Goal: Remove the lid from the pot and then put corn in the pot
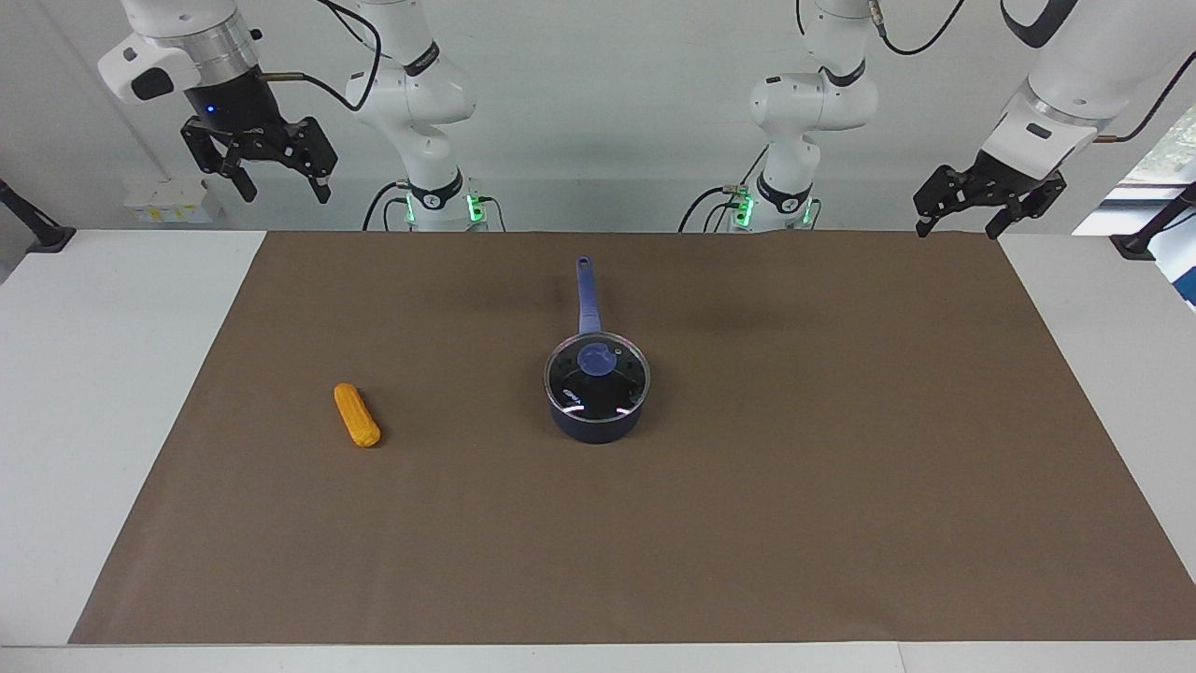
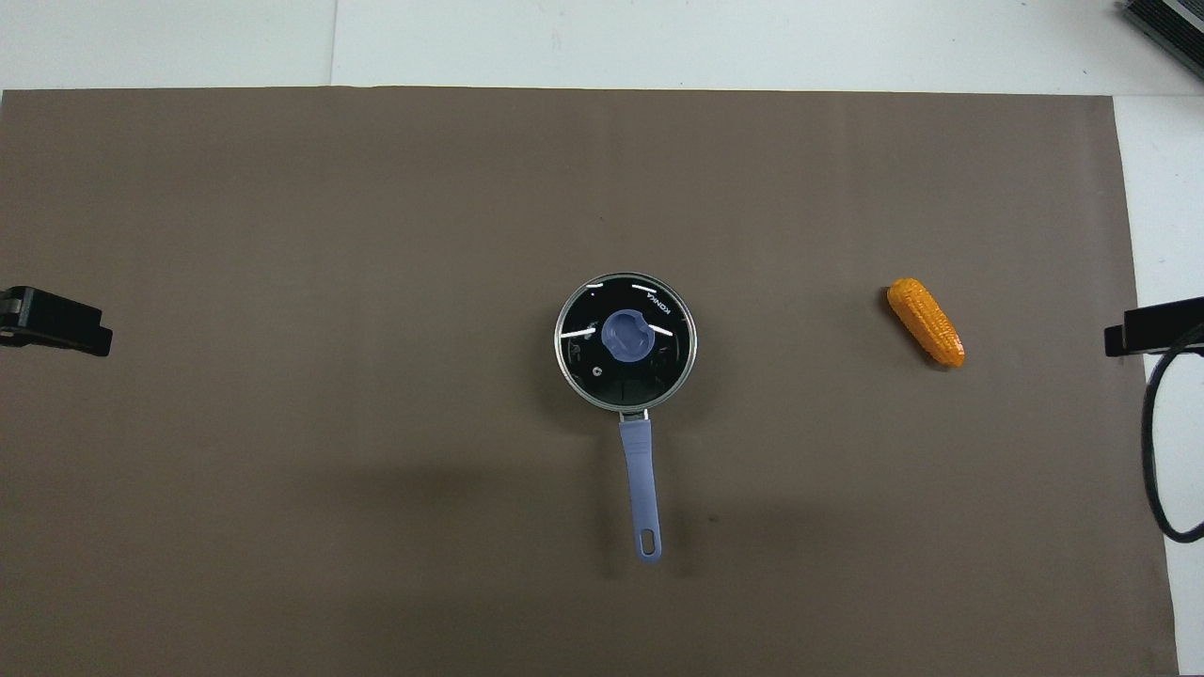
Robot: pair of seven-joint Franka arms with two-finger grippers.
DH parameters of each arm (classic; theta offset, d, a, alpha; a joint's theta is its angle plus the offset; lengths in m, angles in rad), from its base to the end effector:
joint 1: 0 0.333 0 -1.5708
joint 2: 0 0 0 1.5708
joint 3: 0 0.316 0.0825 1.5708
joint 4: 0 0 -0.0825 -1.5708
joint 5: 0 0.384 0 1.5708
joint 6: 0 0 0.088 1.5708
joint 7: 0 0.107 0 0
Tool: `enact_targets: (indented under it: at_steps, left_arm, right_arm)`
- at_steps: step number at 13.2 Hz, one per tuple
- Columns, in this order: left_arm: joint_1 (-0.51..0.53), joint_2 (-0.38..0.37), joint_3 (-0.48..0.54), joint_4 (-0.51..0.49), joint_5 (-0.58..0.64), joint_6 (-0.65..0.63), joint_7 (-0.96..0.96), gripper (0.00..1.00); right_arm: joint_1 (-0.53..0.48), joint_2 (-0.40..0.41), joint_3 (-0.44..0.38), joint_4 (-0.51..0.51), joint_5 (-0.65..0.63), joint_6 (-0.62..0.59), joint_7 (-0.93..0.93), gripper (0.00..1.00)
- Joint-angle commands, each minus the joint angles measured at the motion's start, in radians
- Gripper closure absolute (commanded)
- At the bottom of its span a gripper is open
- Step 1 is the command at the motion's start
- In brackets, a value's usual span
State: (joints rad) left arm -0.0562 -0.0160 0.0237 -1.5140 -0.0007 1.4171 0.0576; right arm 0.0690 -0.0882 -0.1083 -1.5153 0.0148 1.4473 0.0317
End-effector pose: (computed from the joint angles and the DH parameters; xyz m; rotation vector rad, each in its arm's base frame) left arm 0.5332 -0.0173 0.6467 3.1338 -0.1414 -0.1269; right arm 0.5124 -0.0216 0.6862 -3.1155 0.1071 -0.0308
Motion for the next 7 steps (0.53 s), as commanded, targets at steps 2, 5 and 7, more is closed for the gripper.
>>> enact_targets:
  at_steps: [2, 5, 7]
  left_arm:
    - [0.010, -0.019, -0.010, -0.015, 0.022, -0.012, -0.007, 0.00]
    - [0.009, -0.018, -0.010, -0.011, 0.013, -0.006, -0.012, 0.00]
    - [0.013, -0.018, -0.005, -0.012, 0.008, -0.003, -0.015, 0.00]
  right_arm:
    - [-0.011, -0.012, 0.009, -0.014, -0.013, 0.007, 0.014, 0.00]
    - [-0.003, -0.013, 0.013, -0.014, -0.021, 0.010, 0.010, 0.00]
    - [-0.003, -0.016, 0.012, -0.014, -0.004, -0.002, 0.011, 0.00]
